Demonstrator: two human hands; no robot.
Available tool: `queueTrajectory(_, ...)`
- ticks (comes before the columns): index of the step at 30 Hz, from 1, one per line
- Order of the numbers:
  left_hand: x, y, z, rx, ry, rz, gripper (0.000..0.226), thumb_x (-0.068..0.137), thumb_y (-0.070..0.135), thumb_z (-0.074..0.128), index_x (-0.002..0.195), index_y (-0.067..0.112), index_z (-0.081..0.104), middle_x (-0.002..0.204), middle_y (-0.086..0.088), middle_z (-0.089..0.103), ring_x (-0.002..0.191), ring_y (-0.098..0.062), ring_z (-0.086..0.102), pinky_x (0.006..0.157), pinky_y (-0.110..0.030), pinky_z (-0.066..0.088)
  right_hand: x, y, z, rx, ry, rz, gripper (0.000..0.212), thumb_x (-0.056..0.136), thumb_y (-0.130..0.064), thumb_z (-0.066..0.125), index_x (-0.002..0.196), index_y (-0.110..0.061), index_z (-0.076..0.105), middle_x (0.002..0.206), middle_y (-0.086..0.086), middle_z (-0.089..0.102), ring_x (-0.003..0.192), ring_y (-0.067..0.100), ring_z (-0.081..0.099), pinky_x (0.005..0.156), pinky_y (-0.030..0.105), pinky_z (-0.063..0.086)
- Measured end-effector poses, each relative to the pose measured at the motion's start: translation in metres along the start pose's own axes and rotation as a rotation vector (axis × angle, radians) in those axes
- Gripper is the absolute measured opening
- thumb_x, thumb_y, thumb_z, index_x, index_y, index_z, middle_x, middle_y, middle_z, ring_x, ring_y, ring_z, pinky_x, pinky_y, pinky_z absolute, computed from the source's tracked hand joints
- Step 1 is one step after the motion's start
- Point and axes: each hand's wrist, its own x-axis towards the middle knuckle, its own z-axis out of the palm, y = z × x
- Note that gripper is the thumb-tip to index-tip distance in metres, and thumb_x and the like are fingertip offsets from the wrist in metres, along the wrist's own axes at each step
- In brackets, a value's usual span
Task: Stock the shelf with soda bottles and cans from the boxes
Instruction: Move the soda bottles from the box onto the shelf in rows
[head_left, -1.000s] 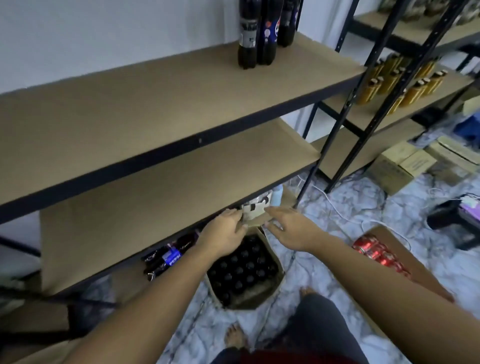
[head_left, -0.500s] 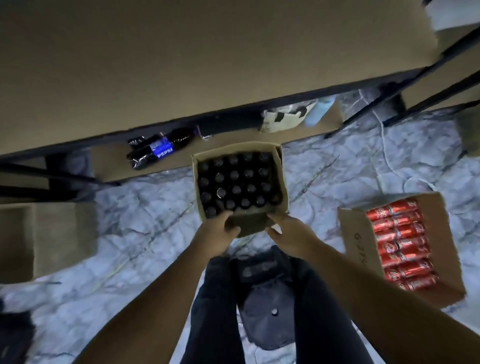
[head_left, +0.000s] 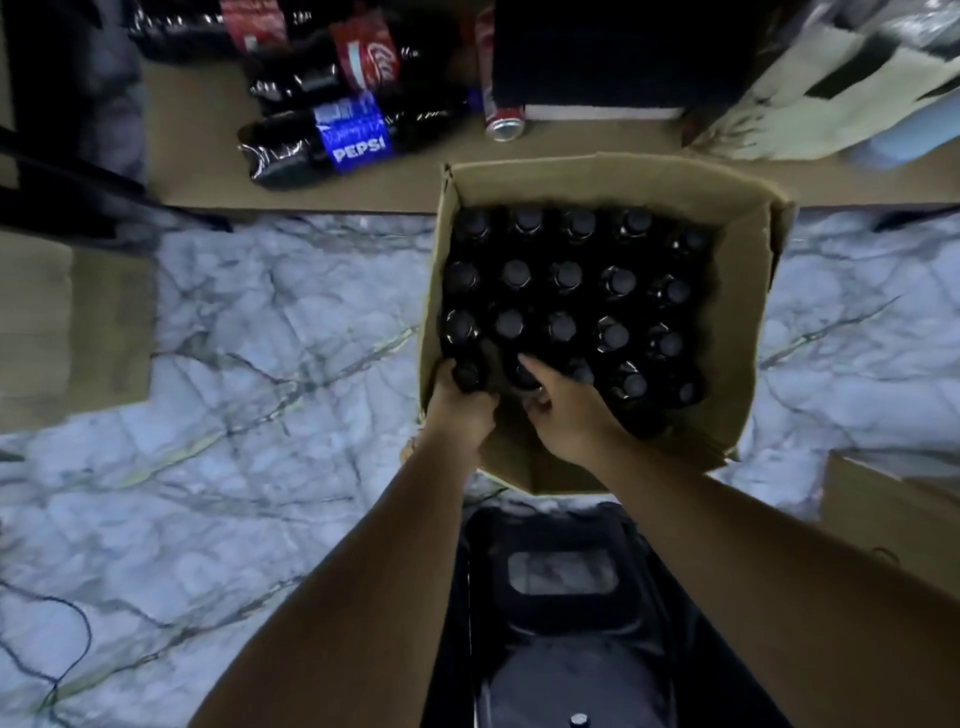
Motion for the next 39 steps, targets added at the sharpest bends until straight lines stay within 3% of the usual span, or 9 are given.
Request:
queueTrajectory(3,-0.001,0.009,0.006,-0.084,0.005,-0.040,0.070,0.091,-0.003,0.053,0.145,0.038,0.037,0.121,-0.011,0.060,0.105,-0.031,0.064,0.087,-0.042,0.057,0.020,0.001,0.013,-0.032,0.027,0.022,0.063,0.101,-0.016,0.053,0.157,-0.034,0.031,0.138,0.007,0.061,0.123,0.026,0.059,0.101,0.037,0.050)
queueTrajectory(7,0.012,0.004,0.008,-0.092,0.061,-0.047,0.059,0.085,-0.002,0.053,0.121,0.045,0.054,0.118,-0.009,0.063,0.106,-0.031,0.066,0.094,-0.049,0.058,0.023,-0.002,0.015,-0.066,0.158,-0.004,0.054,0.101,-0.011,0.052,0.152,-0.025,0.040,0.131,0.010,0.065,0.121,0.030,0.060,0.096,0.037,0.052)
queueTrajectory(11,0.000,0.007,0.008,-0.105,0.083,0.007,0.058,0.084,-0.009,0.048,0.124,0.031,0.057,0.103,-0.005,0.062,0.100,-0.033,0.068,0.091,-0.050,0.059,0.005,-0.004,0.012,-0.077,0.201,-0.047,0.048,0.103,-0.014,0.052,0.150,-0.021,0.042,0.118,0.012,0.066,0.106,0.031,0.064,0.083,0.034,0.053)
queueTrajectory(13,-0.017,0.010,0.003,-0.055,0.072,0.031,0.058,0.079,-0.006,0.047,0.122,0.030,0.059,0.101,-0.003,0.062,0.100,-0.035,0.068,0.090,-0.051,0.059,-0.011,-0.008,0.005,-0.065,0.223,-0.080,0.047,0.101,-0.016,0.056,0.146,-0.023,0.044,0.110,0.009,0.070,0.102,0.029,0.067,0.080,0.038,0.056)
queueTrajectory(17,-0.070,0.018,-0.009,0.119,0.056,0.116,0.058,0.064,0.012,0.046,0.101,0.053,0.061,0.101,-0.002,0.069,0.097,-0.031,0.070,0.090,-0.050,0.059,-0.055,-0.023,-0.019,-0.114,0.216,-0.138,0.042,0.100,-0.033,0.057,0.139,-0.034,0.043,0.099,0.002,0.070,0.091,0.027,0.067,0.071,0.042,0.056)
queueTrajectory(22,-0.178,0.043,-0.033,0.384,0.030,0.373,0.046,0.079,0.014,0.066,0.110,0.048,0.059,0.099,0.014,0.069,0.093,-0.011,0.066,0.085,-0.037,0.056,-0.139,-0.061,-0.066,-0.172,0.311,-0.269,0.041,0.100,-0.039,0.057,0.139,-0.024,0.052,0.119,0.000,0.056,0.110,0.021,0.050,0.084,0.038,0.050)
queueTrajectory(27,-0.292,0.081,-0.069,0.484,-0.108,0.632,0.040,0.083,0.017,0.078,0.112,0.041,0.065,0.100,0.011,0.070,0.083,-0.007,0.064,0.072,-0.023,0.051,-0.244,-0.109,-0.138,-0.183,0.331,-0.428,0.040,0.099,-0.048,0.055,0.133,-0.026,0.055,0.104,-0.011,0.050,0.101,0.013,0.046,0.082,0.026,0.040)
queueTrajectory(33,-0.443,0.135,-0.092,0.536,-0.222,0.941,0.027,0.084,0.014,0.082,0.103,0.031,0.074,0.090,0.008,0.062,0.064,0.003,0.050,0.066,-0.010,0.040,-0.383,-0.159,-0.235,-0.163,0.364,-0.599,0.038,0.097,-0.052,0.052,0.128,-0.031,0.059,0.108,-0.016,0.057,0.104,0.007,0.052,0.089,0.026,0.045)
queueTrajectory(39,-0.573,0.189,-0.092,0.656,-0.248,1.258,0.018,0.087,0.023,0.080,0.100,0.032,0.072,0.075,0.013,0.060,0.060,-0.001,0.046,0.061,-0.014,0.037,-0.504,-0.205,-0.305,-0.104,0.573,-0.699,0.030,0.096,-0.037,0.063,0.122,-0.023,0.065,0.101,-0.003,0.063,0.098,0.011,0.058,0.087,0.026,0.045)
